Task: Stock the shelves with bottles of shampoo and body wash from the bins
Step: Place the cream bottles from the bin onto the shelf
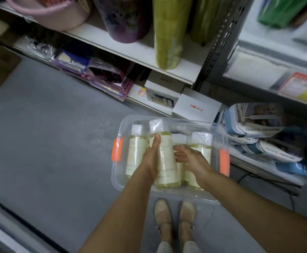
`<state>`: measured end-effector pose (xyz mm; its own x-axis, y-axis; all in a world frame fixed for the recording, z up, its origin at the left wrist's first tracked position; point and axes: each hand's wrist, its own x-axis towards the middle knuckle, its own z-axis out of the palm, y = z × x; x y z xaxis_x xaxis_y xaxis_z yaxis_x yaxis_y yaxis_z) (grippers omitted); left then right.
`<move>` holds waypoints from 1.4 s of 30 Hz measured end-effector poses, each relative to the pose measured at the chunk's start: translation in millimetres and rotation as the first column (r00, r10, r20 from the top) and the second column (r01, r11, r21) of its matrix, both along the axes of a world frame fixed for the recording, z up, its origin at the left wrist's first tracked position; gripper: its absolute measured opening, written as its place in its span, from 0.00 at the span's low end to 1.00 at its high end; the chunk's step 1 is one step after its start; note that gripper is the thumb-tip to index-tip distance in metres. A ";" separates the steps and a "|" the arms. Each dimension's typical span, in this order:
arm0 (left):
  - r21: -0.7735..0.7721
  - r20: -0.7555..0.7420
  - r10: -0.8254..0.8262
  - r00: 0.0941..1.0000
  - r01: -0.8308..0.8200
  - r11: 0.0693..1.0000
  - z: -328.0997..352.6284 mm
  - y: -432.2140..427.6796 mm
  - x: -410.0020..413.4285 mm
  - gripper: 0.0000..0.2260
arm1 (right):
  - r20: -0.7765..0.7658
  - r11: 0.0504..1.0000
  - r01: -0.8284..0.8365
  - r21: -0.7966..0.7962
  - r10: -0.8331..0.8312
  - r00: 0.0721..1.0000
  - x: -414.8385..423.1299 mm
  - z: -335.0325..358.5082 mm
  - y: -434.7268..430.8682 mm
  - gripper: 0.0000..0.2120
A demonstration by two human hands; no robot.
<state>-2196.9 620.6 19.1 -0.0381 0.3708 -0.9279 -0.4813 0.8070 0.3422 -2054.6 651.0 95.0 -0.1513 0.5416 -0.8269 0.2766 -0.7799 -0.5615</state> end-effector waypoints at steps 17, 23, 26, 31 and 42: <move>0.238 -0.079 -0.108 0.991 0.124 0.963 266.0 5.3 7.1 0.31 | -0.125 0.994 -0.057 0.097 0.068 0.990 17.8 191.9 6.0 0.12; 0.308 -0.157 -0.177 0.972 0.219 0.926 339.7 3.3 13.9 0.32 | -0.130 0.968 -0.071 0.240 0.105 0.986 35.1 250.4 2.5 0.12; 0.373 -0.224 -0.192 0.956 0.266 0.889 373.2 7.3 17.3 0.34 | -0.140 0.948 -0.058 0.313 0.107 0.984 40.1 286.9 2.8 0.13; 0.465 -0.314 -0.225 0.922 0.356 0.810 436.1 7.8 22.1 0.30 | -0.138 0.903 -0.045 0.428 0.115 0.984 49.4 347.7 1.2 0.13; 0.581 -0.506 -0.269 0.820 0.554 0.595 559.2 21.9 68.9 0.26 | -0.126 0.729 -0.034 0.684 0.164 0.978 97.0 462.9 -7.9 0.24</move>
<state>-2128.0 642.5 578.3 0.0399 0.9335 -0.3564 0.1025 0.3509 0.9308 -1957.7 643.1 557.9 -0.3350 0.9198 -0.2044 0.1827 -0.1494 -0.9718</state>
